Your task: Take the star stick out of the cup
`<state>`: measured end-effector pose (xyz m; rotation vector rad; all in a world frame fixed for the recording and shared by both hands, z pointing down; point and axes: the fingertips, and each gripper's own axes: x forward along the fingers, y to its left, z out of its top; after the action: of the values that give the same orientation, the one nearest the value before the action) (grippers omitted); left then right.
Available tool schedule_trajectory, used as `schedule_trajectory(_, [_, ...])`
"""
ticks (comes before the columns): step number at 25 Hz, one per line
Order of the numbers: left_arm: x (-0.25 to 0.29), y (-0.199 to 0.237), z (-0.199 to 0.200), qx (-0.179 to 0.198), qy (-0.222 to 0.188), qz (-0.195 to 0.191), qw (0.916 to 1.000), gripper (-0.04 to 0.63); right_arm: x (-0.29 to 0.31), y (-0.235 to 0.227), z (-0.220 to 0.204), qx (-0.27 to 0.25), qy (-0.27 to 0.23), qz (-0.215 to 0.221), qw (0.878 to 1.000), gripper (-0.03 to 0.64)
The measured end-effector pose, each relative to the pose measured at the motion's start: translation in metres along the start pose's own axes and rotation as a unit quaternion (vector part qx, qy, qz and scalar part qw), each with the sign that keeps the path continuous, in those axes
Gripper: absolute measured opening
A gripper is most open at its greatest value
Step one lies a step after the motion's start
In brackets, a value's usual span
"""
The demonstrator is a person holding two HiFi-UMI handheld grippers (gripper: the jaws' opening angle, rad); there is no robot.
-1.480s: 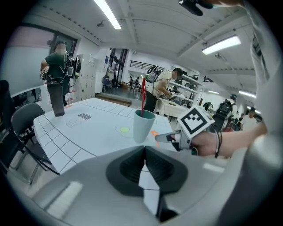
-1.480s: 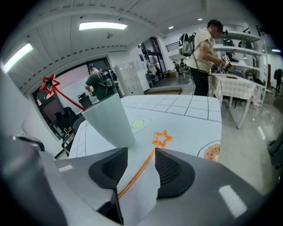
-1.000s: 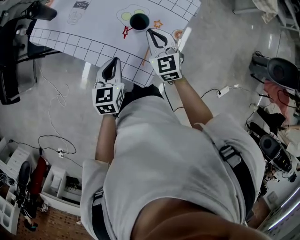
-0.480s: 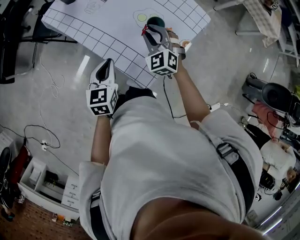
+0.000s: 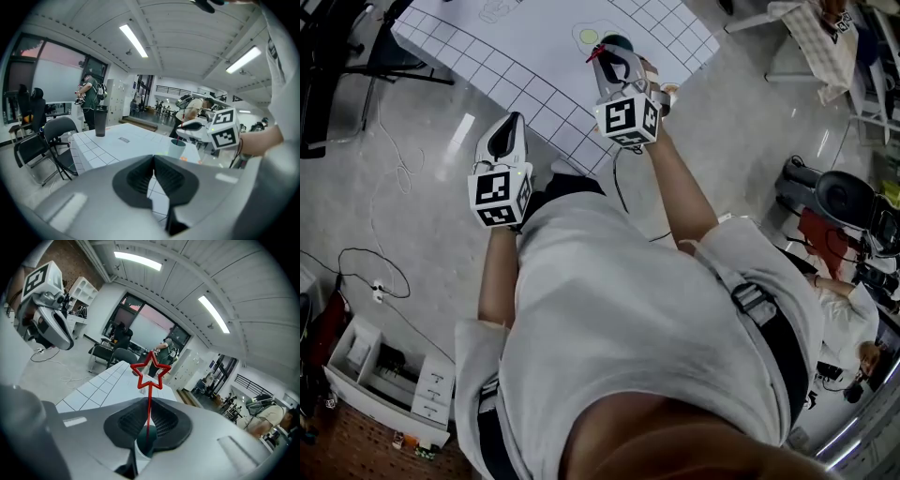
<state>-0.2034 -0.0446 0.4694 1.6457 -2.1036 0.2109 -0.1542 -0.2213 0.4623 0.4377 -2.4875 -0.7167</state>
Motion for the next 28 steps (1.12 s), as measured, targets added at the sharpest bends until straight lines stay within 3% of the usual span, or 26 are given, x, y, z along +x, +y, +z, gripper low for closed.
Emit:
schedule_trajectory(4, [-0.003, -0.005, 0.01, 0.006, -0.013, -0.01, 0.9999, 0.003, -0.019, -0.02, 0.018, 0.05, -0.029, -0.026, 0.998, 0.017])
schedule_trajectory(7, [-0.005, -0.01, 0.017, 0.009, -0.023, -0.02, 0.9995, 0.003, -0.04, -0.04, 0.043, 0.098, -0.08, -0.04, 0.991, 0.017])
schedule_trajectory(11, [-0.006, -0.02, 0.022, 0.017, -0.032, -0.04, 0.9986, 0.003, -0.073, -0.059, 0.071, 0.165, -0.144, -0.048, 0.974, 0.015])
schedule_trajectory(14, [-0.006, -0.027, 0.024, 0.026, -0.034, -0.058, 0.9974, 0.003, -0.091, -0.068, 0.073, 0.229, -0.157, -0.052, 0.959, 0.015])
schedule_trajectory(22, [-0.002, -0.054, 0.022, 0.046, -0.025, -0.109, 0.9927, 0.003, -0.123, -0.061, 0.046, 0.349, -0.137, -0.043, 0.926, 0.015])
schedule_trajectory(28, [0.009, -0.078, 0.007, 0.053, 0.002, -0.142, 0.9884, 0.003, -0.13, -0.033, -0.003, 0.433, -0.054, -0.013, 0.9, 0.015])
